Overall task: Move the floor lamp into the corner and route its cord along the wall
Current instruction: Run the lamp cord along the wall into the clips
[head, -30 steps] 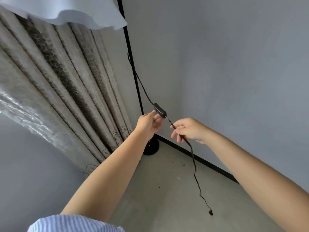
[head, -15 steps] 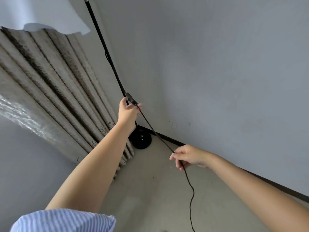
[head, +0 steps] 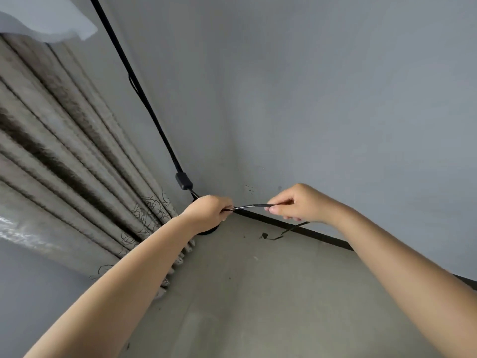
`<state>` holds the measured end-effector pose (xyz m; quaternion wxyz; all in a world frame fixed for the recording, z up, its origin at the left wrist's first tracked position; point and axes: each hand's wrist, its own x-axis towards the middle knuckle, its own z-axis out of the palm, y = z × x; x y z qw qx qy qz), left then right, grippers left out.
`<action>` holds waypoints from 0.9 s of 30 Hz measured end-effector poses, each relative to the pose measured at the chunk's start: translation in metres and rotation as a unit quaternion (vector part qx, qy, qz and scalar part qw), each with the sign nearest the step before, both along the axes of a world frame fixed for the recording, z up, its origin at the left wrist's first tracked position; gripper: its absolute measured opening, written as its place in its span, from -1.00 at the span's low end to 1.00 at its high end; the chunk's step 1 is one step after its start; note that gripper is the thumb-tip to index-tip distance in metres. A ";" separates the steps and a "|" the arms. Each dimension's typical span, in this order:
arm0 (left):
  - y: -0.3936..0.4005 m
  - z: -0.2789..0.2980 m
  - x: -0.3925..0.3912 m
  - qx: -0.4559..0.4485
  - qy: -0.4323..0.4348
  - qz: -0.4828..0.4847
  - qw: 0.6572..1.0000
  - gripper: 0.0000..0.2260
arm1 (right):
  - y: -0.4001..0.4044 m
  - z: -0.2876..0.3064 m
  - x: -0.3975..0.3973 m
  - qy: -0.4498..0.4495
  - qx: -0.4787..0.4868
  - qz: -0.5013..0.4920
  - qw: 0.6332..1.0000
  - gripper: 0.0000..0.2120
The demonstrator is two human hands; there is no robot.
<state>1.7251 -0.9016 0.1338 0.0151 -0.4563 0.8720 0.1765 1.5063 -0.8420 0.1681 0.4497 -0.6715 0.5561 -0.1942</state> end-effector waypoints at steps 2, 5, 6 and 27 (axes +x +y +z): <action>-0.014 -0.009 0.004 0.060 0.037 0.024 0.997 -0.77 | -0.020 -0.011 -0.006 -0.004 -0.015 -0.050 0.999 -0.84; -0.046 -0.023 0.007 0.142 0.132 0.082 0.978 -0.73 | -0.057 -0.034 -0.008 -0.005 -0.019 -0.101 0.995 -0.79; -0.062 -0.027 0.006 0.167 0.163 0.107 0.966 -0.68 | -0.072 -0.043 -0.007 -0.006 -0.021 -0.115 0.993 -0.77; -0.389 -0.263 0.026 0.043 -0.061 0.051 0.996 -0.73 | -0.394 -0.270 0.082 0.030 0.038 -0.225 0.973 -0.84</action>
